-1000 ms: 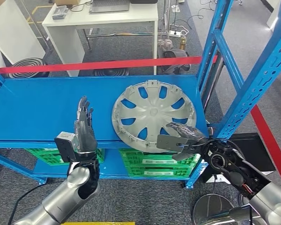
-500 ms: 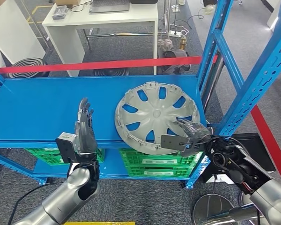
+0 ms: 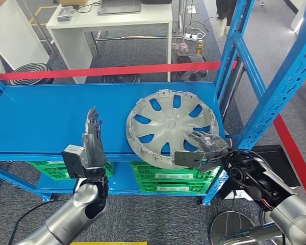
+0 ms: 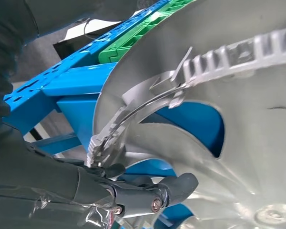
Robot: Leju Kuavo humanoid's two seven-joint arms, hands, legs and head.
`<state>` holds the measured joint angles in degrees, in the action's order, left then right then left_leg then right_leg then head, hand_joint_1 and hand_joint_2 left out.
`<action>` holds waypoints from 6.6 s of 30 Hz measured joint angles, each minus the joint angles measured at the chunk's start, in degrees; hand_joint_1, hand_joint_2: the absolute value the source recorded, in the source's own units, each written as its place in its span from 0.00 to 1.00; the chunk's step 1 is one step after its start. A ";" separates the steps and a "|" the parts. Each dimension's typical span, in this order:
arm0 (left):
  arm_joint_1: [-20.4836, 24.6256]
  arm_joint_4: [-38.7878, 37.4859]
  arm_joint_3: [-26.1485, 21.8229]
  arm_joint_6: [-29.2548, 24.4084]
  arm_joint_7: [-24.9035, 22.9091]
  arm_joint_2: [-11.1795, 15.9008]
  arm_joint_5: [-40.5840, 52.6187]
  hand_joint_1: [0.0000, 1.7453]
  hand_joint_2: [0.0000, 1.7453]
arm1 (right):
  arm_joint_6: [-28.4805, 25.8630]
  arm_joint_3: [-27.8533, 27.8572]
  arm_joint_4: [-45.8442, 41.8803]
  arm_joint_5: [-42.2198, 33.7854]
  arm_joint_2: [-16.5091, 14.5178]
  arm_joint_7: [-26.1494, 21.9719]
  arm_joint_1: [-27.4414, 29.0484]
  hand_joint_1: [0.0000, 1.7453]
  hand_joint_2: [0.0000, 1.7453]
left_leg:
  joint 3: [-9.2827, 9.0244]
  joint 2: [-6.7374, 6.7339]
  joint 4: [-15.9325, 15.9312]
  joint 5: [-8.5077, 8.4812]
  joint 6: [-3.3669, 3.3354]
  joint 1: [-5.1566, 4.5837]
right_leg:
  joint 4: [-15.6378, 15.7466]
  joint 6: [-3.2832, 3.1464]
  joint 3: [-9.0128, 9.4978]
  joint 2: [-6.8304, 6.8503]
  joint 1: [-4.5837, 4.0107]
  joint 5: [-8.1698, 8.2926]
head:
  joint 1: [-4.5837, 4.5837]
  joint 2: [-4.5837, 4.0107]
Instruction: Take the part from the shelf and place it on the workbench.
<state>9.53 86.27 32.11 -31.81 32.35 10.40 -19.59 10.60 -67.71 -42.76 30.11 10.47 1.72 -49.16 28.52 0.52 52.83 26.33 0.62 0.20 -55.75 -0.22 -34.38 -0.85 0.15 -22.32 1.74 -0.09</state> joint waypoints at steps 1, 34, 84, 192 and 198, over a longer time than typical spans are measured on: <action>-0.05 0.02 0.00 -0.18 -0.14 0.00 0.09 0.00 0.00 | 0.18 -0.01 0.10 0.12 -0.14 -0.35 0.01 0.00 1.00 | 0.00 0.00 0.00 0.00 0.00 0.00 | 0.00 0.00 0.00 0.00 0.00 0.00 | 0.00 0.00; 0.56 0.48 0.00 0.76 0.10 0.15 -0.65 0.00 0.00 | 4.47 -1.58 -0.67 -8.81 -2.57 -3.55 0.76 0.00 1.00 | -0.34 -0.03 -0.02 -0.01 0.02 0.00 | 0.03 -0.01 0.30 -0.03 -0.01 0.01 | -0.01 0.00; 2.11 0.28 0.07 0.68 0.42 -0.19 -1.62 0.00 0.00 | 7.90 -0.12 3.11 -22.92 -2.47 -2.78 0.82 0.00 1.00 | -1.05 -0.20 -0.07 0.02 0.01 0.00 | 0.17 -0.03 1.01 -0.15 -0.05 0.03 | -0.01 0.00; -1.19 1.80 0.17 -0.87 -0.55 0.16 0.77 0.00 0.00 | -7.09 1.35 -12.94 1.95 -0.28 1.05 4.54 1.00 1.00 | -0.06 0.25 0.24 0.00 -0.12 0.00 | 0.40 0.11 0.49 0.40 -0.07 0.05 | -0.01 0.00; -1.17 1.90 0.17 -1.13 -0.99 0.16 0.89 0.00 0.00 | -8.57 3.68 -17.52 2.16 0.77 1.24 5.91 1.00 1.00 | -0.06 0.19 0.24 0.00 -0.12 0.02 | 0.40 0.11 0.47 0.34 -0.11 0.06 | -0.01 0.00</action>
<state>8.36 88.17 32.28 -32.94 31.36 10.57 -18.70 2.03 -64.04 -60.28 32.27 11.24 2.96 -43.25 28.46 0.71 53.06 26.33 0.50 0.21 -55.35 -0.11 -33.92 -0.51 0.05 -22.26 1.73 -0.09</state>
